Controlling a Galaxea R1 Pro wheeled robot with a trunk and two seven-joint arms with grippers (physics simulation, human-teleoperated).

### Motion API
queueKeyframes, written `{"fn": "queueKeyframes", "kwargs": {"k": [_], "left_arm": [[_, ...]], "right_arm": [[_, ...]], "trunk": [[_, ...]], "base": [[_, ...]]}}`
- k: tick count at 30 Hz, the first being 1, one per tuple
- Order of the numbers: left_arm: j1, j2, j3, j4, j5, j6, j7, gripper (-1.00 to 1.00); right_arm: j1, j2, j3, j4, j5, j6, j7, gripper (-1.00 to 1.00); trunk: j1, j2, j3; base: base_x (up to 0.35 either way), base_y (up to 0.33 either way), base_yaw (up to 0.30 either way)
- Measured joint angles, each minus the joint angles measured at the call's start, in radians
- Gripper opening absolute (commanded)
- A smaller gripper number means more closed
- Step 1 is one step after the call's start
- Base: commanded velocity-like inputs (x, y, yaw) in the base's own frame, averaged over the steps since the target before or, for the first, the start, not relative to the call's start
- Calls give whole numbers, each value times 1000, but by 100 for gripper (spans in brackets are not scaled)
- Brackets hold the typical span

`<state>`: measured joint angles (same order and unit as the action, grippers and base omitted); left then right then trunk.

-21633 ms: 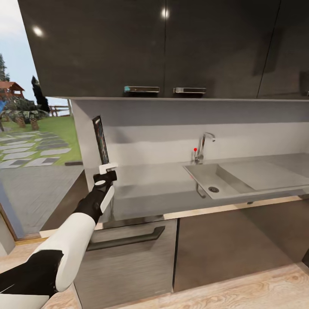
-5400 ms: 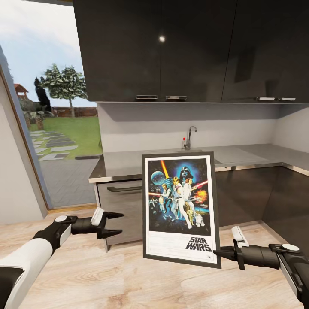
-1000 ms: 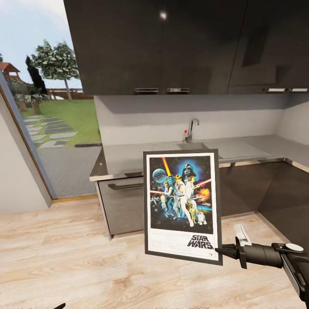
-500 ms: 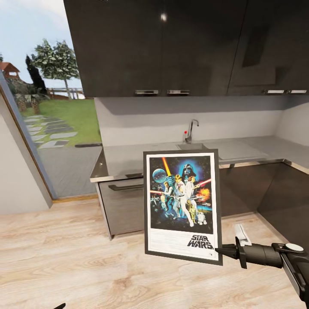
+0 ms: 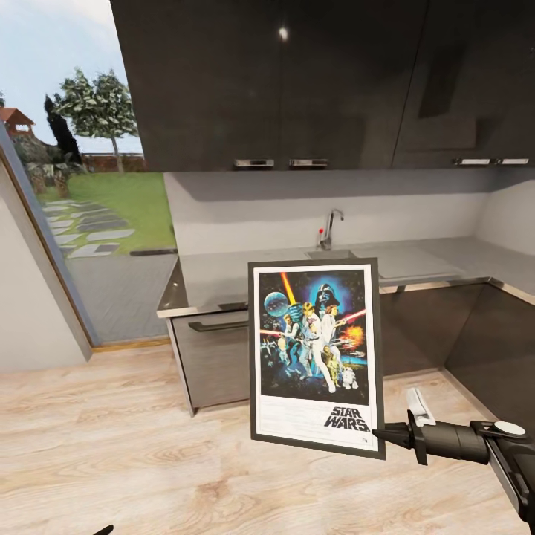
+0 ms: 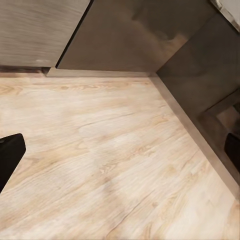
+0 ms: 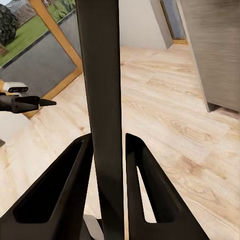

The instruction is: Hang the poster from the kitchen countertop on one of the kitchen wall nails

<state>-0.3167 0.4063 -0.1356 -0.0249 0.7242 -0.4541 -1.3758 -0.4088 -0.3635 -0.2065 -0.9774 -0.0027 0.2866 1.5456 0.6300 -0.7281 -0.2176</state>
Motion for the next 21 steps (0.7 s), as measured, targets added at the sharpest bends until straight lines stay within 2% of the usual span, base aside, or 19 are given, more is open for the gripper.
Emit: {"fn": "queueKeyframes", "kwargs": {"k": [17, 21], "left_arm": [[0, 0, 0, 0, -1, 0, 0, 100], [0, 0, 0, 0, -1, 0, 0, 100]], "right_arm": [[0, 0, 0, 0, 0, 0, 0, -100], [0, 1, -35, 0, 0, 0, 0, -100]], "trunk": [[-65, 119, 53], [-81, 147, 66]], "base": [[0, 0, 0], [0, 0, 0]]}}
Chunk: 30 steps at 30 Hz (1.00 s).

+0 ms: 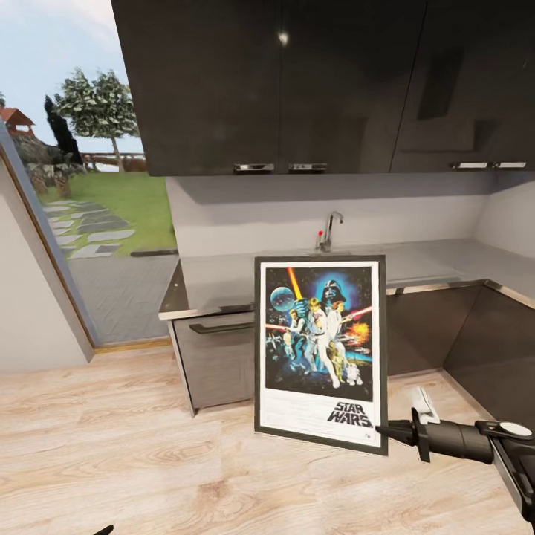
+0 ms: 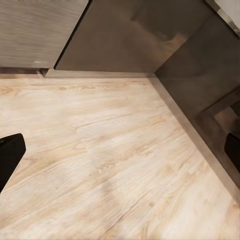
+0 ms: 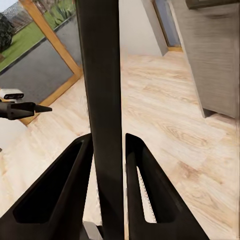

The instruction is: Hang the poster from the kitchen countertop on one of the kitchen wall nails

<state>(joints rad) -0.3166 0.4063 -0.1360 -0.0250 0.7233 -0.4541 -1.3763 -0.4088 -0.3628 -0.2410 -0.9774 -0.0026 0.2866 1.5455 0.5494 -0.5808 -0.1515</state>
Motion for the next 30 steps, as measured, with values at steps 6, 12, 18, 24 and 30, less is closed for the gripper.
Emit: {"fn": "queueKeyframes", "kwargs": {"k": [6, 12, 18, 24, 30], "left_arm": [[0, 0, 0, 0, 0, 0, 0, 100], [0, 0, 0, 0, 0, 0, 1, 100], [0, 0, 0, 0, 0, 0, 0, 100], [0, -1, -1, -1, 0, 0, 0, 100], [0, -2, 0, -1, 0, 0, 0, 100]], "right_arm": [[0, 1, -40, 0, -1, 0, 1, -100], [0, 1, -46, 0, -1, 0, 2, -100], [0, 1, -45, -1, -1, -1, 2, -100], [0, 1, -45, -1, -1, -1, 2, -100], [0, 1, -45, -1, -1, -1, 2, -100]], "trunk": [[-23, 42, 19], [-46, 84, 38], [-69, 126, 57], [-92, 169, 76], [-100, 183, 82]], "base": [[0, 0, 0], [0, 0, 0], [0, 0, 0], [0, 0, 0], [0, 0, 0]]}}
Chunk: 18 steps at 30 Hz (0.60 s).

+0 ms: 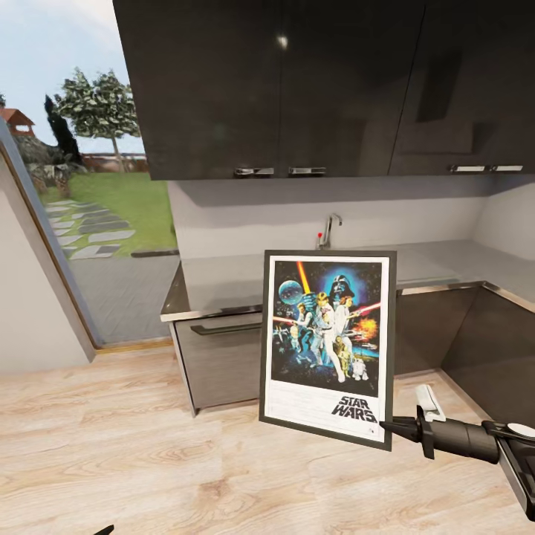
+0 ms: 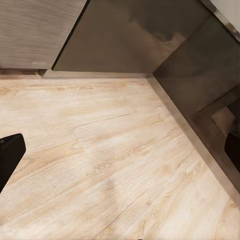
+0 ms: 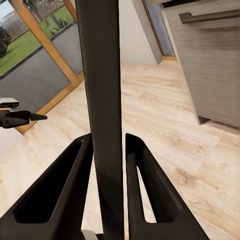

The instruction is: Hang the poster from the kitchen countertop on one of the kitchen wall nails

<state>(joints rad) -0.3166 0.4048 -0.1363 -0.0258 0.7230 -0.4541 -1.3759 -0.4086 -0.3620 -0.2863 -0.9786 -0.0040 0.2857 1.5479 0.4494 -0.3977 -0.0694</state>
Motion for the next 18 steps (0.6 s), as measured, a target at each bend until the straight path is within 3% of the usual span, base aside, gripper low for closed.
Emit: {"fn": "queueKeyframes", "kwargs": {"k": [18], "left_arm": [[0, 0, 0, 0, 0, 0, -1, 100]], "right_arm": [[1, 1, 1, 0, 0, -1, -1, -100]], "trunk": [[0, 0, 0]], "base": [[0, 0, 0]]}}
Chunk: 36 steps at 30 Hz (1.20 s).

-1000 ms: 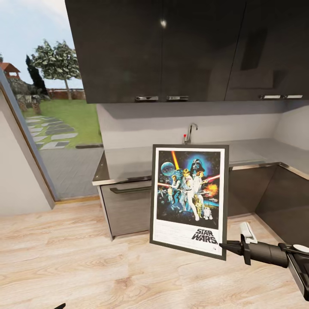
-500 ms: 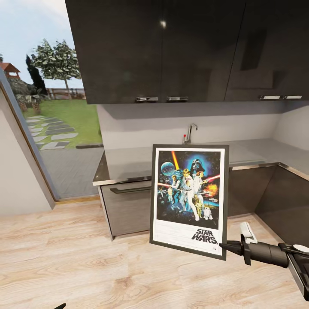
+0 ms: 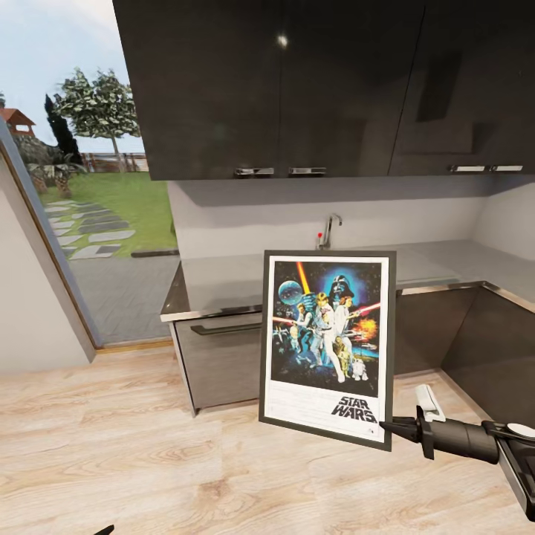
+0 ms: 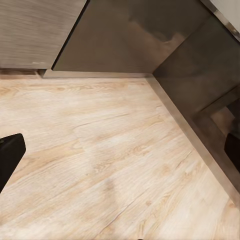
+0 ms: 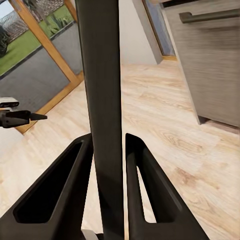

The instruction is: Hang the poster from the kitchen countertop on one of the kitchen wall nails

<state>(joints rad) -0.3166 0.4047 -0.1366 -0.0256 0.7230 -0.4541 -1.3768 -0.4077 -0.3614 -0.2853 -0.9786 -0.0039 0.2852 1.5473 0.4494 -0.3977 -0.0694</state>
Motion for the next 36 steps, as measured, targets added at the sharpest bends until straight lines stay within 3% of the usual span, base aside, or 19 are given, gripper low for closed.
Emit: {"fn": "queueKeyframes", "kwargs": {"k": [6, 16, 36], "left_arm": [[0, 0, 0, 1, 0, 0, 1, 100], [0, 0, 1, 0, 1, 0, 1, 100], [0, 0, 1, 0, 1, 0, 1, 100]], "right_arm": [[0, 1, 0, 0, 0, 0, 0, -100], [0, 1, 6, -2, 1, -1, -1, -100], [0, 3, 7, -2, 3, -2, -2, -100]], "trunk": [[0, 0, 0], [0, 0, -1], [0, 0, -16]], "base": [[0, 52, 0], [0, 241, 26], [0, 284, 219]]}}
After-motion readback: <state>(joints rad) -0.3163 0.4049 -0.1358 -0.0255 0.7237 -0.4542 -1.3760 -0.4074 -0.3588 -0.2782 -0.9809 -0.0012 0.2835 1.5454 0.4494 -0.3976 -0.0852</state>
